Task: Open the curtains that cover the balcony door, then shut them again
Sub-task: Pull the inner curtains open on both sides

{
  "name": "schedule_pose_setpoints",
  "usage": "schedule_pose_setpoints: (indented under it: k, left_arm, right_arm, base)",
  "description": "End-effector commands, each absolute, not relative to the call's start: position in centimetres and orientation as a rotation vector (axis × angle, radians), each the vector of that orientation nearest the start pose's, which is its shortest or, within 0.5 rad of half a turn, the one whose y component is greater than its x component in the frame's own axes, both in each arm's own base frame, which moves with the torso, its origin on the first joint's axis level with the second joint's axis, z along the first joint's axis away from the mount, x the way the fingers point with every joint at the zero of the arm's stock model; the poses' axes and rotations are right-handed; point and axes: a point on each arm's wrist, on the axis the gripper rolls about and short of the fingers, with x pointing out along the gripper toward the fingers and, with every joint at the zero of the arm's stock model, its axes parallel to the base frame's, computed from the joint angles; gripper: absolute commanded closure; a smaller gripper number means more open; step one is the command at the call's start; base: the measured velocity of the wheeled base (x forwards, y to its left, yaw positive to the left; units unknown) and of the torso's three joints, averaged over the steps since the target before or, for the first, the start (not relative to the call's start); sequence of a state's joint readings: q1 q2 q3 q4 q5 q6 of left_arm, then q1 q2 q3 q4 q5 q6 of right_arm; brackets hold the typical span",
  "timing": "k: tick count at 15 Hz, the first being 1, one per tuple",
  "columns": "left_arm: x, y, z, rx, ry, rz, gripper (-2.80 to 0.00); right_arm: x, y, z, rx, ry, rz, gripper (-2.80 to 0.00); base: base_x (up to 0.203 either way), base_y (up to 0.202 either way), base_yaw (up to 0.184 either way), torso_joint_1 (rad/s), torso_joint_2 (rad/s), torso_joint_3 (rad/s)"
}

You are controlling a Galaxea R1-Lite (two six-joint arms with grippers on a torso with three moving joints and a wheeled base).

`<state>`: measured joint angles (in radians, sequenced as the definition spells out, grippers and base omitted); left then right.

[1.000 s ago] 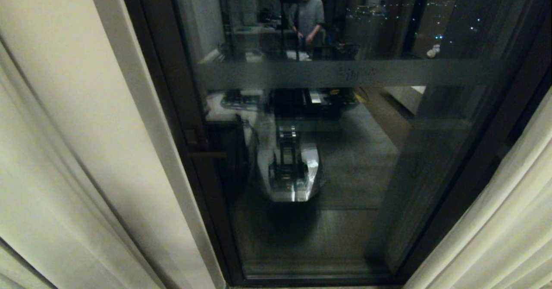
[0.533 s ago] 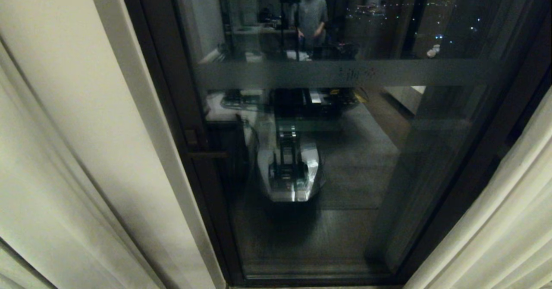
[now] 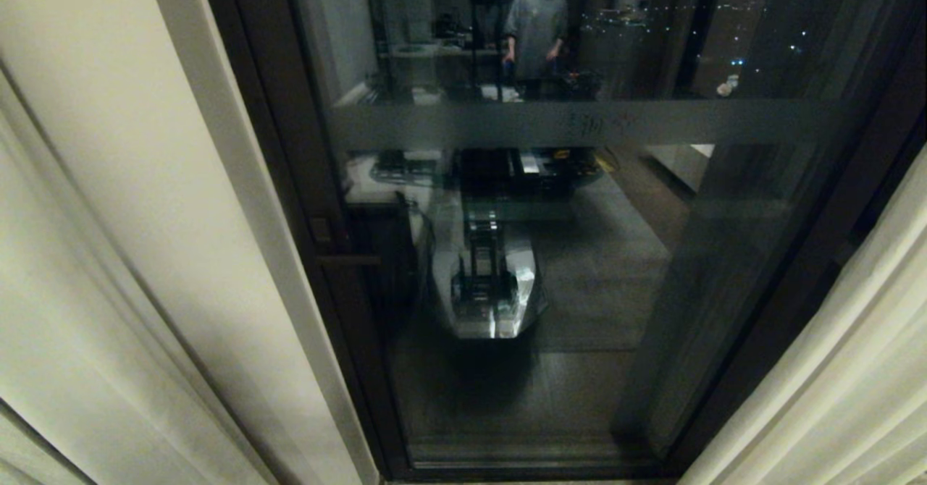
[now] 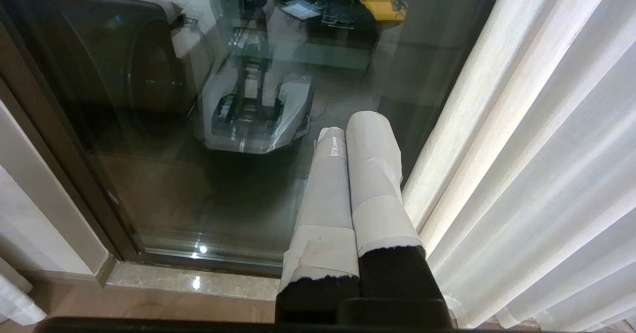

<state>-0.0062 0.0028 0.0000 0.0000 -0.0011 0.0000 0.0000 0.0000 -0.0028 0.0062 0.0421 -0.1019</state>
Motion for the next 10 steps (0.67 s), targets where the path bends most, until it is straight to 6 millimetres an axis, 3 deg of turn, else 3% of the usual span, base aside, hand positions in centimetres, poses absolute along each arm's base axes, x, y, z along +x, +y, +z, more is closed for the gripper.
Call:
schedule_pose_setpoints:
  k: [1,10]
  left_arm:
    - [-2.28,0.01,7.55,0.000,0.000,-0.006,0.00]
    - [-2.28,0.01,7.50,0.000,0.005,-0.008,0.00]
  right_arm:
    - [-2.29,0.10,7.57,-0.103,0.002,0.043,0.00]
    - [-2.29,0.10,7.57,-0.103,0.002,0.043,0.00]
  base:
    - [0.000,0.000,0.000,0.000,0.00,0.000]
    - [0.000,0.000,0.000,0.000,0.00,0.000]
